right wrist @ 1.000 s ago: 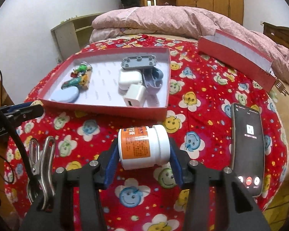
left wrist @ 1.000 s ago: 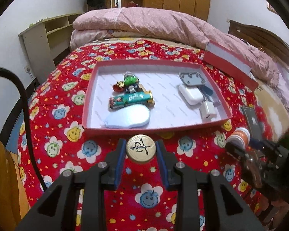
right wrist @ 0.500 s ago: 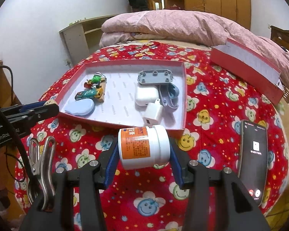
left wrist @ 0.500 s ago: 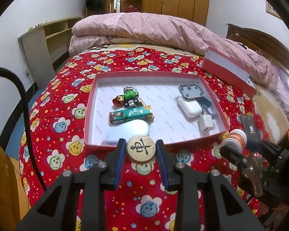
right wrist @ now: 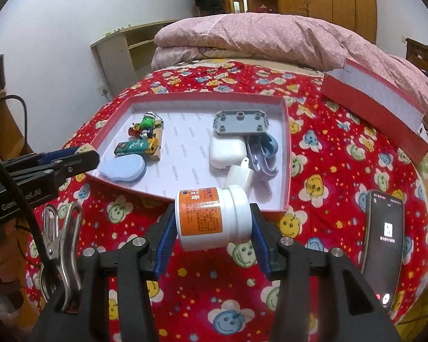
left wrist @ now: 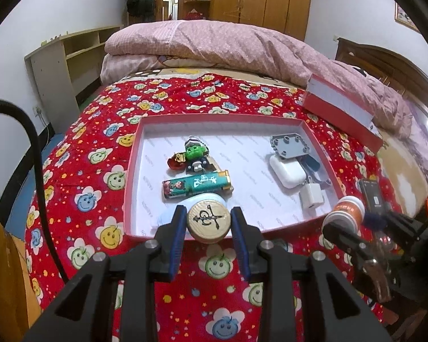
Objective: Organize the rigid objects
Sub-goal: 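Carry the wooden disc and pill jar over the tray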
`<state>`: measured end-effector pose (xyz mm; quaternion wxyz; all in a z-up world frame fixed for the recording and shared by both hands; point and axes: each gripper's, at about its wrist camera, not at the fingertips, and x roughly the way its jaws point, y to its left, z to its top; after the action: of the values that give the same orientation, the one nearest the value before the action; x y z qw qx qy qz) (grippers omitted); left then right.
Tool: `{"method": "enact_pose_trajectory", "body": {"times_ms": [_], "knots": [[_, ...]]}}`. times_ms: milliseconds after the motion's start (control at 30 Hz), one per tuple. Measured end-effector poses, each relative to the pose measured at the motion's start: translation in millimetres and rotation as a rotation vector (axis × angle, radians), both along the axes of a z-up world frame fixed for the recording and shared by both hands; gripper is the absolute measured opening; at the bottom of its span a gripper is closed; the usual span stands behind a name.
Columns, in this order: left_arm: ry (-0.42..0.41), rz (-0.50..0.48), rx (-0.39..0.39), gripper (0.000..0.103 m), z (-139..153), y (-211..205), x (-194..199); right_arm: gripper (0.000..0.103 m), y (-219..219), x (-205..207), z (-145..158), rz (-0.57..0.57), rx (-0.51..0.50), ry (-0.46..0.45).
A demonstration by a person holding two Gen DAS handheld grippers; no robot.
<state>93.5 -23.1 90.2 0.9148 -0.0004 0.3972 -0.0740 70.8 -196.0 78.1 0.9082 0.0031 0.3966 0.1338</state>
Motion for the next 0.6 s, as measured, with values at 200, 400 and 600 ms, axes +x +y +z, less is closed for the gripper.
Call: {"method": "enact_pose_trajectory", "body": {"times_ms": [200, 400, 600], "knots": [[0.009, -0.016, 0.001, 0.033, -5, -8, 11, 0.049, 8, 5, 2, 0.005, 0.000, 0.001], [-0.030, -0.028, 0.060, 0.033, -5, -17, 18, 0.049, 13, 15, 3, 0.006, 0.011, -0.005], [-0.003, -0.017, 0.036, 0.033, -13, -15, 35, 0.049, 16, 31, 0, 0.001, 0.020, 0.001]]}}
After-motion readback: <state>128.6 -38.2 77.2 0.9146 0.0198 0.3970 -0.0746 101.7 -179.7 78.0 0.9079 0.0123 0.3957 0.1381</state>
